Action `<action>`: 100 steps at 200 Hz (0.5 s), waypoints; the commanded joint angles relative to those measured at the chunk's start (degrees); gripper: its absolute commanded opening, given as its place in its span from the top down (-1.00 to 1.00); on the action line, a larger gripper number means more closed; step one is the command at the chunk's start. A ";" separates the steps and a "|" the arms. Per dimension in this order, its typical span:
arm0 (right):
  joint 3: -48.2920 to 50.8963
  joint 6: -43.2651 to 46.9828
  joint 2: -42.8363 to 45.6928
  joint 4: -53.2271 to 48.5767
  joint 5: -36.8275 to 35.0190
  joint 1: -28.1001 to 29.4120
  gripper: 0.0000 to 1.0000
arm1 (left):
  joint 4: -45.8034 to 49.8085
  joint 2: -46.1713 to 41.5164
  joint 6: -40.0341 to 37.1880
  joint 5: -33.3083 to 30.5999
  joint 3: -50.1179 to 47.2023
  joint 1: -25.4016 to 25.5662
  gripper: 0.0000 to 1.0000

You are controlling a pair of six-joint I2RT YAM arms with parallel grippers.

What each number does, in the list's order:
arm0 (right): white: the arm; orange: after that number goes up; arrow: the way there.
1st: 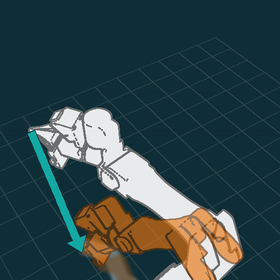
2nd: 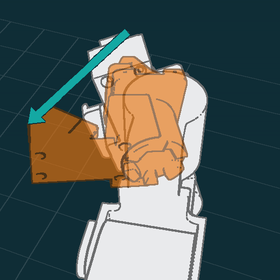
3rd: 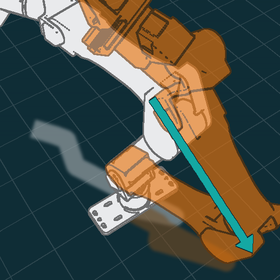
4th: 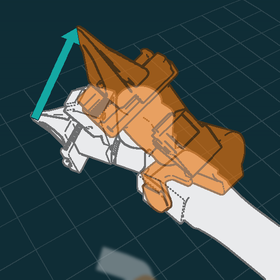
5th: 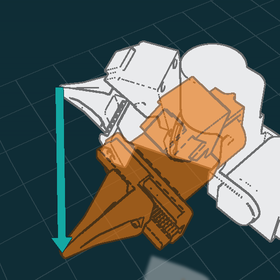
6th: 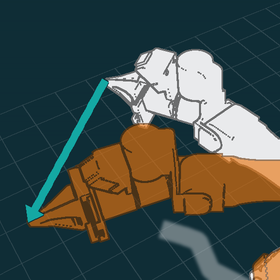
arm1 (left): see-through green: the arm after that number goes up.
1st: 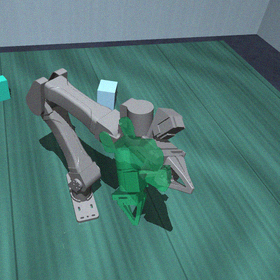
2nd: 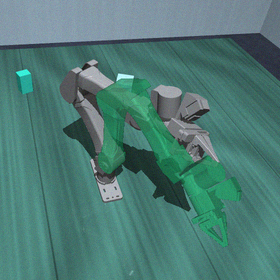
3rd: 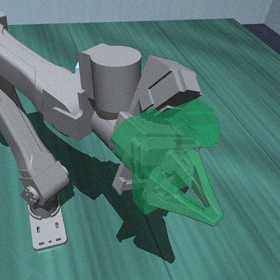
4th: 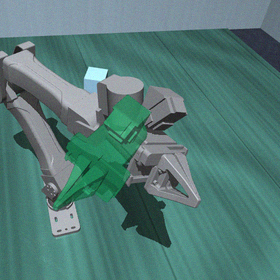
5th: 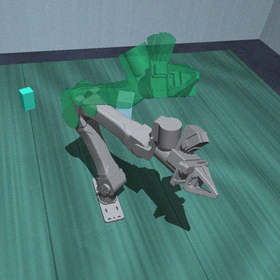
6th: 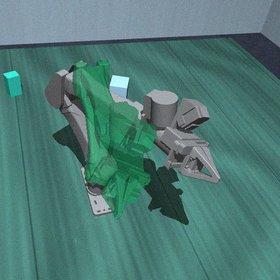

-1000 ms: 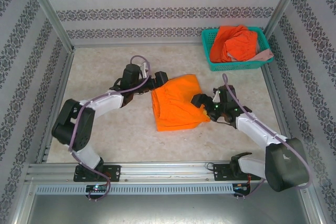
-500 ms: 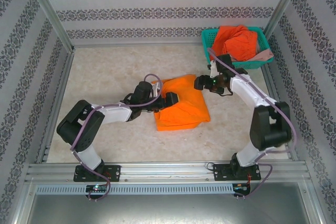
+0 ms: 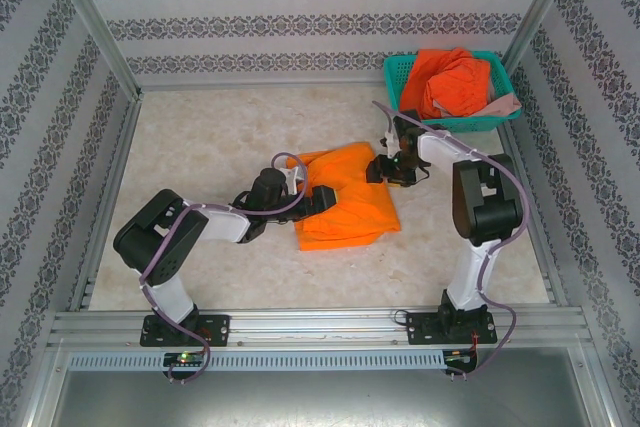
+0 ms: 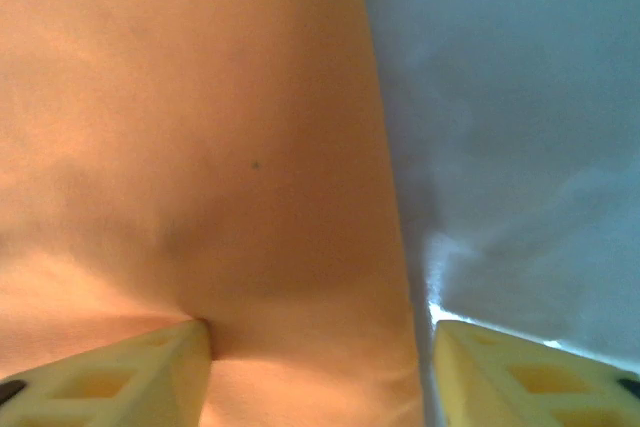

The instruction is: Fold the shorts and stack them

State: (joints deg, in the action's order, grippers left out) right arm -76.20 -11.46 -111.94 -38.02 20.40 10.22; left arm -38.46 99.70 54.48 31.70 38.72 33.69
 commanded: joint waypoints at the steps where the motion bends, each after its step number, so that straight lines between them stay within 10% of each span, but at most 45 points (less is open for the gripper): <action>1: -1.40 -0.26 -1.85 -0.65 2.52 -0.64 -0.01 | 3.11 2.48 0.58 -1.34 -1.84 0.48 -1.00; 61: -1.61 1.37 1.55 -5.51 -9.98 -0.70 1.00 | 5.76 -6.48 -1.26 -3.32 -1.97 -0.96 -1.00; 100: -1.34 8.87 6.19 -11.16 -31.60 -3.72 1.00 | 14.92 -17.52 -5.55 -5.62 -1.37 -3.22 -1.00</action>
State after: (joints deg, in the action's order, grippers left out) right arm -76.62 -8.58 -110.19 -43.55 7.31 9.39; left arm -30.68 88.40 52.90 28.51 37.17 32.08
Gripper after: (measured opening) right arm 0.060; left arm 0.999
